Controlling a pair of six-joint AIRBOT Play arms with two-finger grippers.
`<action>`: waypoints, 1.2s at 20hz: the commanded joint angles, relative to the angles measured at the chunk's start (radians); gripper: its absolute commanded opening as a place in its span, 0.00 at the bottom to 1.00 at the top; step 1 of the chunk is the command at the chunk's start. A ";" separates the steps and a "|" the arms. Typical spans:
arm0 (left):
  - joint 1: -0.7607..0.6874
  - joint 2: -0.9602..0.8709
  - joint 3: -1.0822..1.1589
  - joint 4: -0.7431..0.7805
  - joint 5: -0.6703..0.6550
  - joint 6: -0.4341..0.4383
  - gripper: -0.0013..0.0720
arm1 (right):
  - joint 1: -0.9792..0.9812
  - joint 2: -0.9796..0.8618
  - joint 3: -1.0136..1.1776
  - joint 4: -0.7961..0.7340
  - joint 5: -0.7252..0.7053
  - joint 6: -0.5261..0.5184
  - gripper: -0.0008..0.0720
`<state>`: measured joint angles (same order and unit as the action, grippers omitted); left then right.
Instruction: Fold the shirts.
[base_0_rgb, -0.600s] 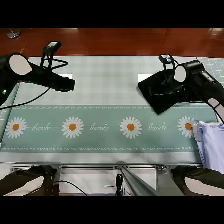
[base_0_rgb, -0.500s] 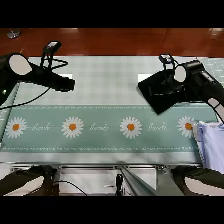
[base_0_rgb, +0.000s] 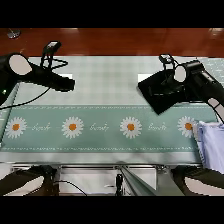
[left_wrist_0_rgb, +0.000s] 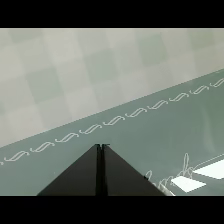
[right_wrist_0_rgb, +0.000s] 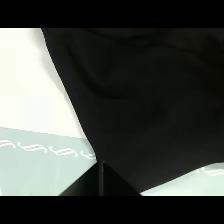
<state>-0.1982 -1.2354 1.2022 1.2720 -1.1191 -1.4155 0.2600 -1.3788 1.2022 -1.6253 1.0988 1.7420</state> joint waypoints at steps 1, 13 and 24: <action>0.000 -0.001 0.000 0.000 0.000 0.000 0.06 | 0.001 0.000 0.000 0.000 0.000 0.000 0.04; 0.003 -0.039 0.000 0.001 0.245 -0.008 0.98 | -0.068 -0.010 0.000 -0.208 -0.398 0.220 0.89; 0.013 -0.079 0.000 0.001 0.325 -0.008 0.98 | -0.615 -0.184 0.006 0.045 -0.495 0.246 0.87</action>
<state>-0.1860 -1.3079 1.2022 1.2720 -0.7883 -1.4220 -0.2604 -1.4906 1.2072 -1.7229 0.6224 2.0552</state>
